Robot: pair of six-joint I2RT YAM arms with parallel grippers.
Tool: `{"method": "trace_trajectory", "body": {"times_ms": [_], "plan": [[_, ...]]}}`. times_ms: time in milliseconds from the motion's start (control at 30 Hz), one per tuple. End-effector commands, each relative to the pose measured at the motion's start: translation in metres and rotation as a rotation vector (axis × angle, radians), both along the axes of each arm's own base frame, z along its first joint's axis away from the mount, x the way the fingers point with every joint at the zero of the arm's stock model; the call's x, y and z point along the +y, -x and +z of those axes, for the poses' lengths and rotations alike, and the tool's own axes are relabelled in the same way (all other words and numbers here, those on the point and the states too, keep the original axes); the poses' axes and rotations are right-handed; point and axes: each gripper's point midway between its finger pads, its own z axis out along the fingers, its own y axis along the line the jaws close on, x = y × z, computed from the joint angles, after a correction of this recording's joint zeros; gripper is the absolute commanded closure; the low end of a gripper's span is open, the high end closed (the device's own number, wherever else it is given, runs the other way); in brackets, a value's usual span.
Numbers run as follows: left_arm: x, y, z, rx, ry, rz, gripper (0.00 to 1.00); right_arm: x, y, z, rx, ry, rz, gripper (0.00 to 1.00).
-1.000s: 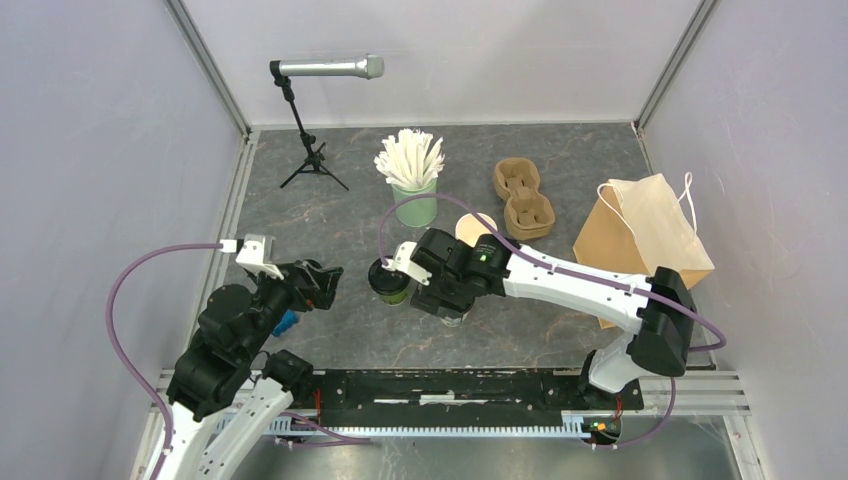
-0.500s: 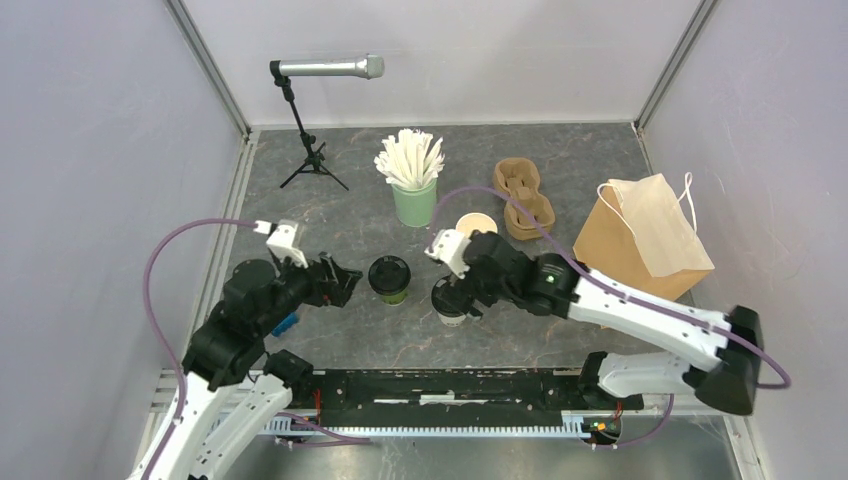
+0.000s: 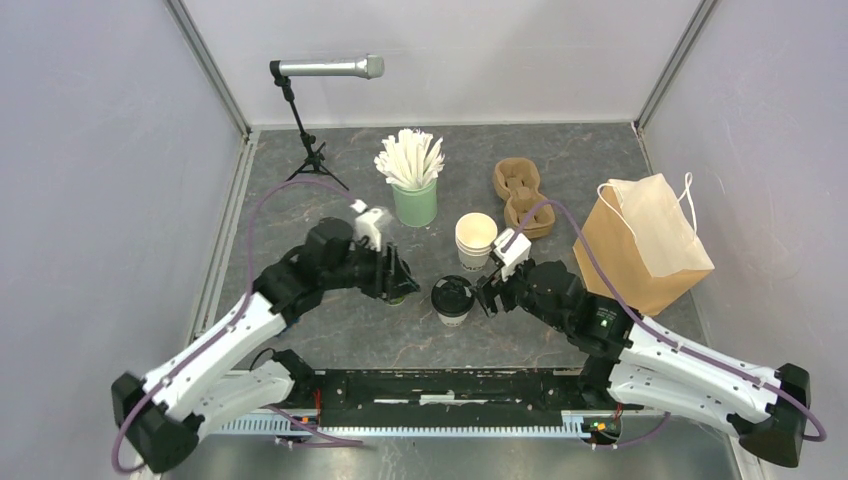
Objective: Pack the takeout coffee
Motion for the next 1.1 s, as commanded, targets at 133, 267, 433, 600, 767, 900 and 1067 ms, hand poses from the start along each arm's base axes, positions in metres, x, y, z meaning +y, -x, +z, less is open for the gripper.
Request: {"method": "trace_trajectory", "body": {"times_ms": [133,267,433,600,767,900,1067], "plan": [[-0.052,-0.024,0.004,-0.07,0.019,-0.011,0.47,0.017,-0.012,0.025,-0.022,-0.17,-0.02,0.41],[-0.06,-0.03,-0.013,-0.071,0.008,-0.002,0.47,0.026,-0.011,0.02,0.002,-0.186,0.022,0.44],[-0.069,-0.034,-0.03,-0.053,0.0,-0.012,0.48,0.03,-0.013,0.006,0.025,-0.166,0.035,0.52],[-0.074,-0.035,-0.044,-0.041,-0.038,-0.026,0.48,0.027,-0.013,-0.011,0.053,-0.134,0.029,0.53],[-0.075,-0.033,-0.055,-0.024,-0.05,-0.028,0.49,0.024,-0.012,-0.024,0.064,-0.106,0.031,0.54],[-0.077,-0.03,-0.061,-0.005,-0.044,-0.035,0.5,0.026,-0.012,-0.022,0.05,-0.116,0.046,0.56],[-0.077,-0.027,-0.07,0.006,-0.062,-0.037,0.52,0.027,-0.009,-0.032,0.068,-0.106,0.056,0.58]]}}
